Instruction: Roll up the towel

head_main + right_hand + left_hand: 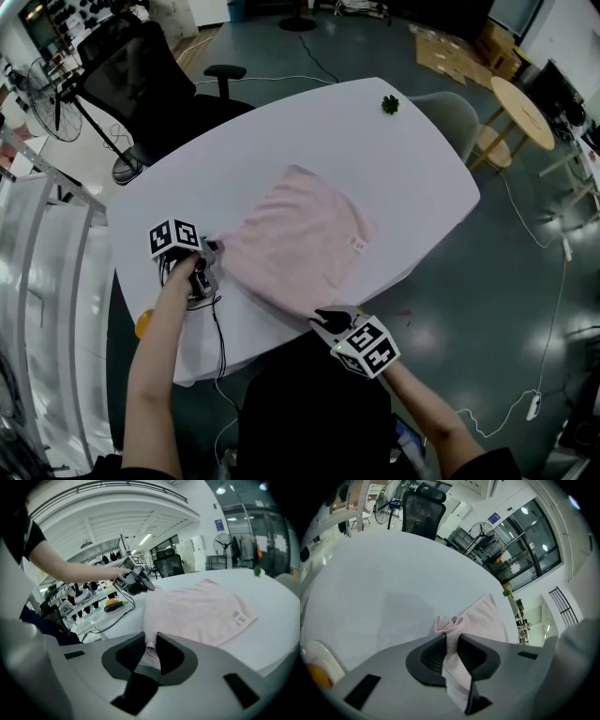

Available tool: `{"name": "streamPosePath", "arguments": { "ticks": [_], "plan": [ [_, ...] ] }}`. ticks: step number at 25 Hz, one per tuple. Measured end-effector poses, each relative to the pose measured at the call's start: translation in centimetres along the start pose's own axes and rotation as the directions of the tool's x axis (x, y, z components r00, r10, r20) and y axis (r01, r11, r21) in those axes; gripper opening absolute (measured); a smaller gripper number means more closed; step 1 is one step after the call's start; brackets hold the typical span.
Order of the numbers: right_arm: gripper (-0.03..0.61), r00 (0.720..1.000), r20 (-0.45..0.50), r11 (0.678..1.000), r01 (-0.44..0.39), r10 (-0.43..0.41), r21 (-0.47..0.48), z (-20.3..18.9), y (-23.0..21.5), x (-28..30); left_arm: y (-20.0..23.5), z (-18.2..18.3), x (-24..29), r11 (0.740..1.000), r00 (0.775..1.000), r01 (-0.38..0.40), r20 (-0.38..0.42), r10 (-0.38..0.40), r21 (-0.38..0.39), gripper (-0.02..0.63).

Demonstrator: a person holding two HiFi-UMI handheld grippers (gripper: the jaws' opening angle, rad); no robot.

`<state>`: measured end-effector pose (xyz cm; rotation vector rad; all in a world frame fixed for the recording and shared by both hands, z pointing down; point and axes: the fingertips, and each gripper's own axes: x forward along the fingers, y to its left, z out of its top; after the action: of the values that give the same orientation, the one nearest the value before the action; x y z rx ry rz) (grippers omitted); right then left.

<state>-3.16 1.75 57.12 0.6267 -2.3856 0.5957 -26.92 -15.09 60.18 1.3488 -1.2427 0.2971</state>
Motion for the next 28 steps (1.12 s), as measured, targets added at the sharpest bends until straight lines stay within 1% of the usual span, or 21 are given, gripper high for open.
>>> {"name": "streamPosePath", "arguments": {
  "ticks": [3, 8, 11, 16, 18, 20, 23, 26, 28],
  "plan": [
    [0.087, 1.000, 0.022, 0.996, -0.021, 0.019, 0.086, 0.3, -1.5, -0.5, -1.7, 0.9, 0.4, 1.000, 1.000, -0.010, 0.007, 0.010, -0.027, 0.084],
    [0.097, 0.998, 0.042, 0.983, -0.046, 0.039, 0.180, 0.5, -4.2, -0.9, -4.4, 2.4, 1.2, 0.990, 0.999, 0.017, 0.037, -0.012, -0.138, 0.097],
    [0.098, 0.998, 0.054, 0.972, -0.047, 0.035, 0.230, 0.5, -6.2, -1.2, -5.4, 3.0, 2.0, 0.983, 0.999, 0.011, 0.046, -0.002, -0.183, 0.097],
    [0.092, 0.998, 0.054, 0.955, -0.041, 0.026, 0.295, 0.2, -9.4, -0.7, -5.3, 3.6, 4.2, 0.963, 0.999, -0.029, 0.024, 0.037, -0.270, 0.097],
    [0.081, 0.999, 0.049, 0.944, -0.027, 0.011, 0.328, 0.0, -10.6, -0.4, -5.2, 3.6, 5.1, 0.958, 0.999, -0.045, 0.005, 0.048, -0.283, 0.097],
    [0.071, 1.000, 0.021, 0.940, 0.010, -0.018, 0.340, -0.3, -11.7, -0.2, -5.5, 3.7, 6.0, 0.966, 0.998, -0.063, -0.026, 0.058, -0.250, 0.099],
    [0.069, 0.998, -0.023, 0.948, 0.055, -0.050, 0.314, -1.1, -12.6, 0.3, -6.5, 3.8, 7.0, 0.987, 0.996, -0.066, -0.062, 0.057, -0.145, 0.115],
    [0.078, 0.997, -0.034, 0.947, 0.081, -0.074, 0.311, -1.9, -12.8, 0.5, -7.5, 3.7, 7.2, 1.000, 0.996, -0.026, -0.082, 0.025, -0.010, 0.150],
    [0.103, 0.995, -0.035, 0.948, 0.102, -0.096, 0.301, -2.0, -13.0, 0.4, -8.3, 3.8, 6.5, 0.997, 0.997, 0.019, -0.080, -0.013, 0.069, 0.190]
  ]
}}
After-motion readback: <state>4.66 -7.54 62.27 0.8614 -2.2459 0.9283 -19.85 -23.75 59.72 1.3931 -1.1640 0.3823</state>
